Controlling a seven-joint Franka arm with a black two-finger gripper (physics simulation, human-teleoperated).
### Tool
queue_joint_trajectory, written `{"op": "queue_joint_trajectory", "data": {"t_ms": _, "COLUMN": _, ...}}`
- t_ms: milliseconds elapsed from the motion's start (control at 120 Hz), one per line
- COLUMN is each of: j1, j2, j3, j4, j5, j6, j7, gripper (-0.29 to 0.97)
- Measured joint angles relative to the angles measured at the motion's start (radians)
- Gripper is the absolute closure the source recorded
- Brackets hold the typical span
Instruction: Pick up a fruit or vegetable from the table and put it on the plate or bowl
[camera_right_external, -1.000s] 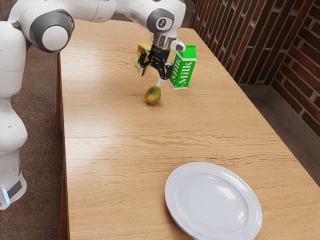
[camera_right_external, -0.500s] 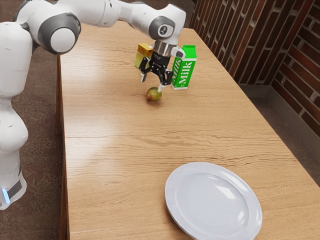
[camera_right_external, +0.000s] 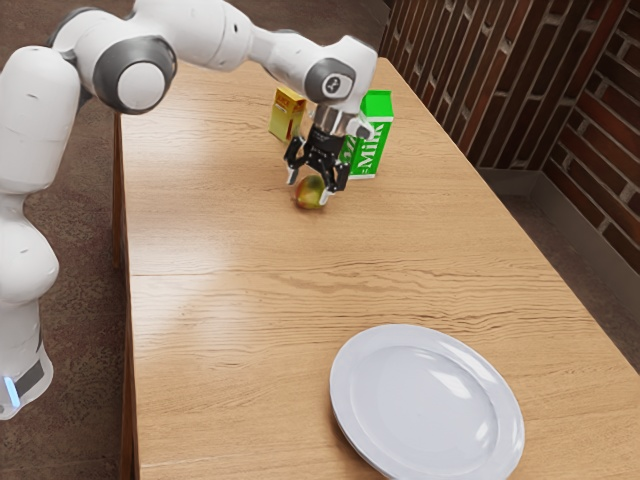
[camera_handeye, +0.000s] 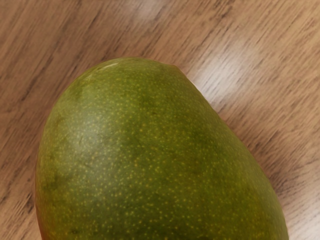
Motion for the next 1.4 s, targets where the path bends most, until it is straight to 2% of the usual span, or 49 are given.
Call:
{"op": "queue_joint_trajectory", "data": {"t_ms": 208, "j1": 0.000, "j2": 0.016, "j3": -0.003, "j4": 0.000, "j5": 0.009, "j6": 0.024, "j7": -0.003, "gripper": 0.01}}
{"op": "queue_joint_trajectory", "data": {"t_ms": 383, "j1": -0.002, "j2": 0.020, "j3": -0.002, "j4": 0.002, "j5": 0.034, "j6": 0.032, "j7": -0.010, "gripper": 0.20}}
{"op": "queue_joint_trajectory", "data": {"t_ms": 567, "j1": -0.010, "j2": 0.003, "j3": -0.005, "j4": 0.004, "j5": 0.069, "j6": 0.033, "j7": -0.025, "gripper": 0.25}}
{"op": "queue_joint_trajectory", "data": {"t_ms": 683, "j1": -0.050, "j2": -0.046, "j3": -0.013, "j4": 0.023, "j5": 0.093, "j6": 0.011, "j7": -0.036, "gripper": 0.26}}
{"op": "queue_joint_trajectory", "data": {"t_ms": 775, "j1": -0.122, "j2": -0.106, "j3": -0.029, "j4": 0.042, "j5": 0.120, "j6": -0.021, "j7": -0.044, "gripper": 0.27}}
{"op": "queue_joint_trajectory", "data": {"t_ms": 817, "j1": -0.142, "j2": -0.121, "j3": -0.068, "j4": 0.071, "j5": 0.142, "j6": -0.045, "j7": -0.047, "gripper": 0.28}}
{"op": "queue_joint_trajectory", "data": {"t_ms": 892, "j1": -0.168, "j2": -0.131, "j3": -0.189, "j4": 0.126, "j5": 0.192, "j6": -0.094, "j7": -0.055, "gripper": 0.31}}
{"op": "queue_joint_trajectory", "data": {"t_ms": 983, "j1": -0.266, "j2": -0.133, "j3": -0.274, "j4": 0.148, "j5": 0.239, "j6": -0.140, "j7": -0.063, "gripper": 0.34}}
{"op": "queue_joint_trajectory", "data": {"t_ms": 1033, "j1": -0.293, "j2": -0.126, "j3": -0.356, "j4": 0.167, "j5": 0.269, "j6": -0.160, "j7": -0.069, "gripper": 0.34}}
{"op": "queue_joint_trajectory", "data": {"t_ms": 1117, "j1": -0.306, "j2": -0.049, "j3": -0.527, "j4": 0.226, "j5": 0.335, "j6": -0.187, "j7": -0.082, "gripper": 0.36}}
{"op": "queue_joint_trajectory", "data": {"t_ms": 1175, "j1": -0.313, "j2": 0.007, "j3": -0.614, "j4": 0.255, "j5": 0.379, "j6": -0.201, "j7": -0.095, "gripper": 0.36}}
{"op": "queue_joint_trajectory", "data": {"t_ms": 1333, "j1": -0.339, "j2": 0.066, "j3": -0.707, "j4": 0.264, "j5": 0.439, "j6": -0.223, "j7": -0.126, "gripper": 0.35}}
{"op": "queue_joint_trajectory", "data": {"t_ms": 1400, "j1": -0.343, "j2": 0.113, "j3": -0.779, "j4": 0.267, "j5": 0.475, "j6": -0.228, "j7": -0.138, "gripper": 0.34}}
